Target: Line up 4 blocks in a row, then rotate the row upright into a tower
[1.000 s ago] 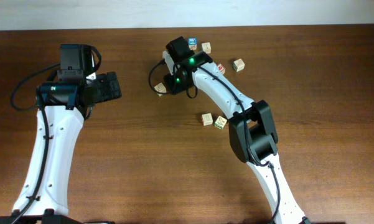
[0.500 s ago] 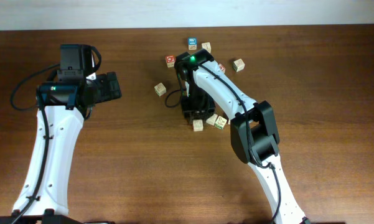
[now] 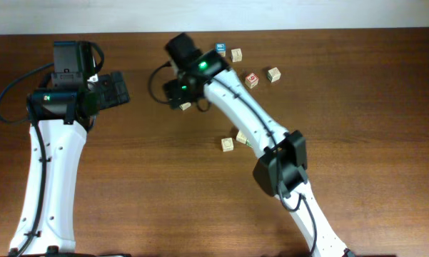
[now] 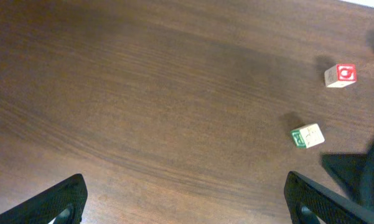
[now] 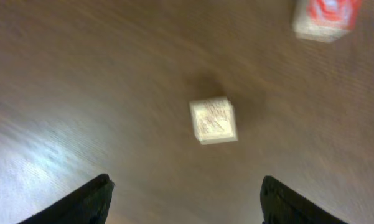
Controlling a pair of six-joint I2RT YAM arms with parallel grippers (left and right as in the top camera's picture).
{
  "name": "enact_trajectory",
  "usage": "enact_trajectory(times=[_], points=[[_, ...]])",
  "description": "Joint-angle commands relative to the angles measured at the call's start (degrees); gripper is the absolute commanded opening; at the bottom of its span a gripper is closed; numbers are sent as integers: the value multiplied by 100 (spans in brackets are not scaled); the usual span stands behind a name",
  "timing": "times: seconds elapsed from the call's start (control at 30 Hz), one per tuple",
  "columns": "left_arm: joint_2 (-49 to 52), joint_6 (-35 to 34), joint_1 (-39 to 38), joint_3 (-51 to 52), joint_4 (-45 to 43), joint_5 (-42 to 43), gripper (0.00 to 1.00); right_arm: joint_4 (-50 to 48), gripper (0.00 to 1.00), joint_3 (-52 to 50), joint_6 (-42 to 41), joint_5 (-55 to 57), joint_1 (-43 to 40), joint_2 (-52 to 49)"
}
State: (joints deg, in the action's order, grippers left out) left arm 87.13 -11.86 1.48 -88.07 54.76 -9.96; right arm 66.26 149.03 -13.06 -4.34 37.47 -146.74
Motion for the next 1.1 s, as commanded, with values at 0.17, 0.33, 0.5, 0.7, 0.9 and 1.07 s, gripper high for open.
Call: enact_trajectory(times=[0.17,0.33,0.5,0.7,0.9,1.07], points=[[17,-52,20,-90,280,-103,99,-592,76,-55,328,487,267,-555],[17,-52,20,-90,313,-103,99,-835,76,-59,1034,793,221,-1019],[17,-52,20,-92,323,-103,99,-1014,76,-20,1027,785,-59,-1016],[17,-52,20,-90,339,-101,99,-1228,61,-146,260,763,-111,-1019],[17,-52,20,-90,424,-103,99,-1196,43,-378,160,761,-111,-1019],[17,-52,20,-90,426,-101,99,-778,31,-214,98,435,-111,-1001]])
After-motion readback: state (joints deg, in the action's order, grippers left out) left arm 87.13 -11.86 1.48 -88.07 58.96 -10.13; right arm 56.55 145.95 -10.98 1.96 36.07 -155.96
